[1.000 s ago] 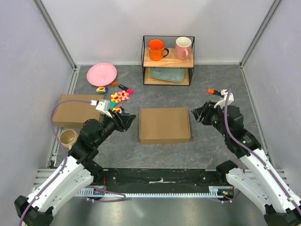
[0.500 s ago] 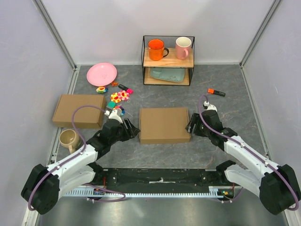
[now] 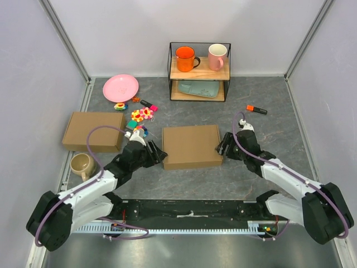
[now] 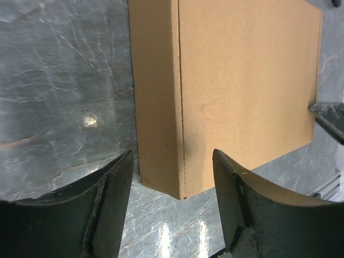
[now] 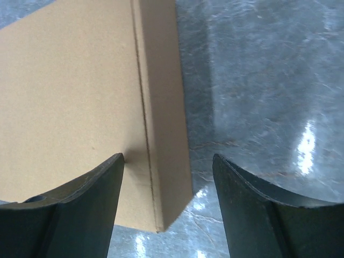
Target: Fold the paper box
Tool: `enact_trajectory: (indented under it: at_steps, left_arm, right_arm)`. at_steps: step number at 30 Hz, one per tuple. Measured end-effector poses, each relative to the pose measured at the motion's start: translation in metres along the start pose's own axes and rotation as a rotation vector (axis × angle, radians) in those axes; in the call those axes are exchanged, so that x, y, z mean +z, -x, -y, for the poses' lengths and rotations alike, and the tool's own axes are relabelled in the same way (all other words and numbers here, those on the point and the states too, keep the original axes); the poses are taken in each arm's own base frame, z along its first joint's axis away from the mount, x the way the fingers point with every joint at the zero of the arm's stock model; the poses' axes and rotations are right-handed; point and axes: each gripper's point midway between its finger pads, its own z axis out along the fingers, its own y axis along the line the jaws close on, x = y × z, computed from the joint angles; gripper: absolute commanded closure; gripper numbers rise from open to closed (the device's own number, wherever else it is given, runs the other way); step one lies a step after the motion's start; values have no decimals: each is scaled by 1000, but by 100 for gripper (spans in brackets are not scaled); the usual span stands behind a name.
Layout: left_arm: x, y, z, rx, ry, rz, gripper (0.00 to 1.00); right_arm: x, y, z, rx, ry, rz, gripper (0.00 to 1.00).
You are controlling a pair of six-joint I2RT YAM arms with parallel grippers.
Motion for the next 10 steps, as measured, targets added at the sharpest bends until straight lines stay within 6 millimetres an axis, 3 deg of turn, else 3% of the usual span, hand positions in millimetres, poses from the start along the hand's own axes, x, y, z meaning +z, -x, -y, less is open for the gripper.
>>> enact_trajectory:
  at_steps: [5,7,10]
  left_arm:
    - [-20,41,12,10,75,108,22]
    - [-32,63,23,9,92,165,29]
    - [-44,79,31,8,84,221,23]
  right_arm:
    - [-22,13,14,-23,-98,44,19]
    - [-39,32,11,-37,-113,109,17]
    - [-68,66,-2,-54,-92,226,14]
